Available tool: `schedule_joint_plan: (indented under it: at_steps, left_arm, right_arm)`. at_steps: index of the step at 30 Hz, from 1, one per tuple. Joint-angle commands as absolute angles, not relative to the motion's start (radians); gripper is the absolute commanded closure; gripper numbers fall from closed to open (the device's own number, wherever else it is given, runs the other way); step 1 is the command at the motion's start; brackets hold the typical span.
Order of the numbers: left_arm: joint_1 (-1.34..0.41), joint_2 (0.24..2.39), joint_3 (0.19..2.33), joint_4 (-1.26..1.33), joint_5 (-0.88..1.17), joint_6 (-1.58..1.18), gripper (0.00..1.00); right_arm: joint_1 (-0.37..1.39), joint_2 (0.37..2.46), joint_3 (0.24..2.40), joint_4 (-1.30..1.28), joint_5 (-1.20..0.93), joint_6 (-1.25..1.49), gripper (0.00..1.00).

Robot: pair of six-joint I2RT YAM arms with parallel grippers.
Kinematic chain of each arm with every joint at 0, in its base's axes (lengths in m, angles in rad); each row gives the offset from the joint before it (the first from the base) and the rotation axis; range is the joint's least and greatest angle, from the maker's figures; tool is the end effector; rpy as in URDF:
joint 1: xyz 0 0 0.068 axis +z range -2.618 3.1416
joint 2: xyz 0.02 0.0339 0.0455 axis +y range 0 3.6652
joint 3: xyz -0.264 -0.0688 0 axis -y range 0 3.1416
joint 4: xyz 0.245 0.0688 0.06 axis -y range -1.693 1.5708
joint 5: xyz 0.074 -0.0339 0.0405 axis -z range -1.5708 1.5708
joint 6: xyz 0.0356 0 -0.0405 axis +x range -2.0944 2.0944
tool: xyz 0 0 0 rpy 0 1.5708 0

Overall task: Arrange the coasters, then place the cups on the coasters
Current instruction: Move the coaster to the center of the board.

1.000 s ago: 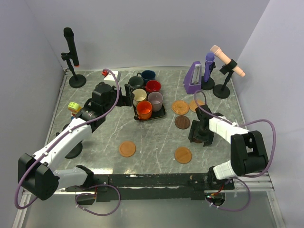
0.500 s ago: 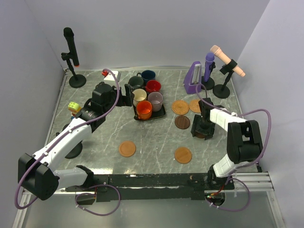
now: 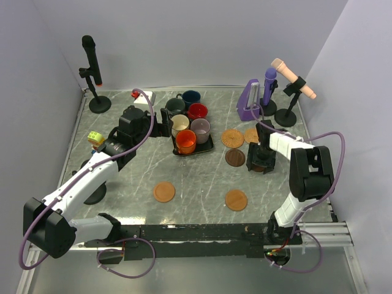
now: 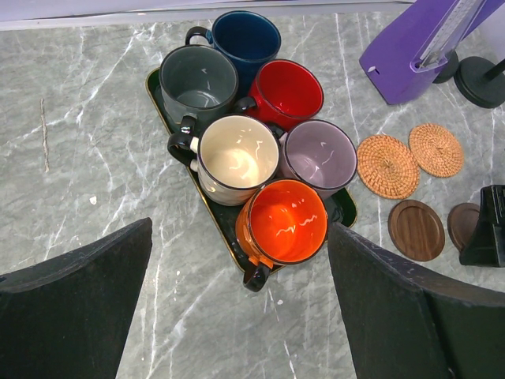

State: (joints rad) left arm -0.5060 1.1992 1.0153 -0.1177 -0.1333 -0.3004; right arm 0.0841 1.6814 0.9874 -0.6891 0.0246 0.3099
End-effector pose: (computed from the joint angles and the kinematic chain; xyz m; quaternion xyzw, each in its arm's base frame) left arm 0.2475 -0.1317 0.3412 0.0432 0.8033 -0.1828 0.5651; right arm 0.2953 0.0240 0.1576 0.1133 0.9891 0.0063 0.0943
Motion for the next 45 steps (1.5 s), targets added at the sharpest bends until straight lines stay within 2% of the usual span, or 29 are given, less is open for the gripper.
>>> schedule_joint_plan:
  at_steps: [1,3,5,6,11,13,15,20,31,45]
  left_arm:
    - [-0.512,1.19,1.025,-0.097,-0.15,-0.291,0.03]
    - [-0.511,1.19,1.026,-0.098,-0.149,-0.291,0.03]
    - [-0.511,1.19,1.026,-0.095,-0.147,-0.293,0.03]
    - [-0.511,1.192,1.025,-0.095,-0.147,-0.293,0.03]
    - [-0.512,1.195,1.026,-0.098,-0.14,-0.295,0.03]
    - [-0.512,1.193,1.025,-0.097,-0.138,-0.296,0.03]
    - [-0.512,1.19,1.026,-0.095,-0.14,-0.296,0.03]
    - [-0.511,1.186,1.025,-0.095,-0.14,-0.296,0.03]
    - [-0.512,1.18,1.026,-0.094,-0.13,-0.299,0.03]
    - [-0.512,1.181,1.028,-0.095,-0.126,-0.301,0.03]
  right_arm:
    - [0.075,1.675,1.014,-0.627,0.025,0.273,0.25]
    - [0.075,1.634,0.996,-0.627,0.014,0.27,0.2]
    - [0.075,1.571,0.967,-0.62,0.006,0.267,0.1]
    - [0.074,1.545,0.953,-0.617,0.005,0.265,0.08]
    - [0.052,1.433,0.896,-0.626,-0.009,0.299,0.07]
    - [0.031,1.41,0.867,-0.618,-0.011,0.31,0.11]
    - [0.005,1.405,0.851,-0.614,-0.012,0.318,0.23]
    - [-0.037,1.408,0.821,-0.614,0.035,0.325,0.39]
    - [-0.043,1.439,0.776,-0.598,0.12,0.362,0.51]
    - [-0.043,1.557,0.887,-0.607,0.107,0.353,0.54]
